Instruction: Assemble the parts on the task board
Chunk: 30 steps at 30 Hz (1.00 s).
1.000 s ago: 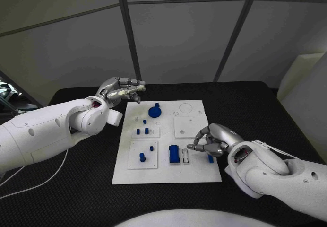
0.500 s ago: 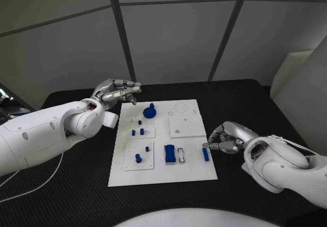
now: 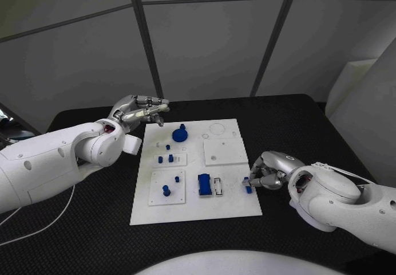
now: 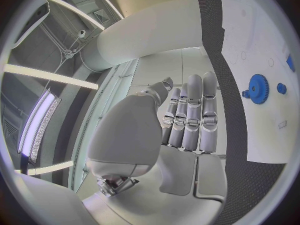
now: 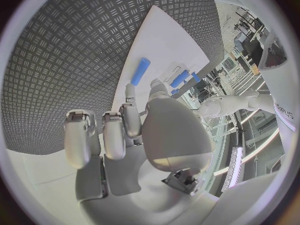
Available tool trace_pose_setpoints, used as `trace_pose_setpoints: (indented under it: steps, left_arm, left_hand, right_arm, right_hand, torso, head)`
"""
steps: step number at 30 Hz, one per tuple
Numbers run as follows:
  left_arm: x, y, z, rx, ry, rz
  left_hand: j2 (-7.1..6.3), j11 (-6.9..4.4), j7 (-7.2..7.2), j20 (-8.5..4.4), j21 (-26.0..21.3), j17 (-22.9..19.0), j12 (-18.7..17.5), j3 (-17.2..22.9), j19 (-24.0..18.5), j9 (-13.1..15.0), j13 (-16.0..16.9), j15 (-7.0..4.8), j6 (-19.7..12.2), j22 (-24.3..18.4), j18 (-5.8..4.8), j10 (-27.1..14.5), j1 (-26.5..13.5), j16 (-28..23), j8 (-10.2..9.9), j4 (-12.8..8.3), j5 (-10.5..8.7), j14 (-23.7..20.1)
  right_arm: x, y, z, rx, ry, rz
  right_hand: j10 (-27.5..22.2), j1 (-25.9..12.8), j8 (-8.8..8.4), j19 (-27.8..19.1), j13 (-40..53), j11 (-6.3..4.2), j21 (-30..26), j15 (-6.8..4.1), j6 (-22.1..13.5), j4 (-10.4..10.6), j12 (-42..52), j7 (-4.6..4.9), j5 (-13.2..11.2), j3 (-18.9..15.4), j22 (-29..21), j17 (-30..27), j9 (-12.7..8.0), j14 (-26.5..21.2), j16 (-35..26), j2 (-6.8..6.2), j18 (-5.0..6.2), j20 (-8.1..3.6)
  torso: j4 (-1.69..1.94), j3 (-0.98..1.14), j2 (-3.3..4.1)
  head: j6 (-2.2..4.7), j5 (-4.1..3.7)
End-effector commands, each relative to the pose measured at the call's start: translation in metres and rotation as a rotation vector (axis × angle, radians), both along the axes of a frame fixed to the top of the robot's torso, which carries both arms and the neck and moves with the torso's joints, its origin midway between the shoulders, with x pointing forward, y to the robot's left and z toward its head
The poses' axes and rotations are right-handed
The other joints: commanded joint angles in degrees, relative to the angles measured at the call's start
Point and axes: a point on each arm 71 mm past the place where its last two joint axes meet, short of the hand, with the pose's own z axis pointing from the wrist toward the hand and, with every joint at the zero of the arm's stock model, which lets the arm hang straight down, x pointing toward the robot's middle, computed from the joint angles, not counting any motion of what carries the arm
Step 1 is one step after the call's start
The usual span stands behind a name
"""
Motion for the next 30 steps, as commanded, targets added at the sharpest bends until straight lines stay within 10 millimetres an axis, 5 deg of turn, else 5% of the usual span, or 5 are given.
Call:
trace_pose_setpoints:
  steps: [1,22,28,30]
  left_arm:
    - [0.0,-0.001,0.001,-0.009,-0.002,-0.009]
    - [-0.001,0.001,0.001,-0.008,0.0,-0.009]
    - [-0.001,0.001,0.001,-0.008,0.0,-0.009]
    - [-0.001,0.001,0.001,-0.008,0.0,-0.009]
  left_hand:
    - [0.43,-0.05,-0.19,0.17,-0.3,-0.1,0.4,-0.3,-0.1,0.1,0.0,0.12,-0.3,-0.1,-0.27,-0.5,0.0,-0.1,0.2,0.0,0.05,-0.3]
    - [0.43,-0.05,-0.19,0.17,-0.3,-0.1,0.4,-0.3,-0.1,0.1,0.0,0.12,-0.3,-0.1,-0.27,-0.5,0.0,-0.1,0.2,0.0,0.05,-0.3]
    - [0.43,-0.05,-0.19,0.17,-0.3,-0.1,0.4,-0.3,-0.1,0.1,0.0,0.12,-0.3,-0.1,-0.27,-0.5,0.0,-0.1,0.2,0.0,0.05,-0.3]
    - [0.43,-0.05,-0.19,0.17,-0.3,-0.1,0.4,-0.3,-0.1,0.1,0.0,0.12,-0.3,-0.1,-0.27,-0.5,0.0,-0.1,0.2,0.0,0.05,-0.3]
  right_arm:
    - [0.001,0.002,0.0,-0.047,-0.013,0.018]
    - [0.003,0.012,-0.012,-0.191,0.029,0.077]
    - [0.004,0.017,-0.013,-0.204,0.018,0.09]
    - [0.004,0.018,-0.014,-0.208,0.015,0.095]
  right_hand:
    - [0.3,0.6,0.18,3.6,1.2,-0.29,-0.1,-0.32,0.5,0.0,0.1,-0.08,0.4,-0.3,12.5,6.8,0.1,4.5,-0.3,0.04,-0.46,-0.25]
    - [0.1,3.4,0.22,3.5,1.0,-0.72,-0.3,-0.71,1.3,-0.7,-0.4,-0.55,1.0,0.0,12.3,6.5,1.1,4.4,-0.4,0.48,-0.42,-0.65]
    - [0.0,6.4,0.06,3.4,0.9,-0.97,-0.4,-0.94,1.3,-1.9,-0.7,-0.78,1.5,1.1,12.3,6.5,1.6,4.4,-0.5,1.18,-0.39,-0.86]
    - [-0.1,8.3,-0.07,3.4,0.9,-1.09,-0.4,-1.08,1.2,-2.8,-0.8,-0.88,-0.2,2.1,12.3,6.4,1.8,4.4,-0.5,1.75,-0.39,-0.99]
  torso:
    - [0.04,-0.03,-0.01]
    - [0.05,-0.02,0.0]
    - [0.03,-0.05,-0.03]
    - [0.07,-0.03,-0.02]
  head:
    - [-0.03,0.06]
    - [-0.61,0.07]
    - [-0.6,0.14]
    - [-0.63,0.17]
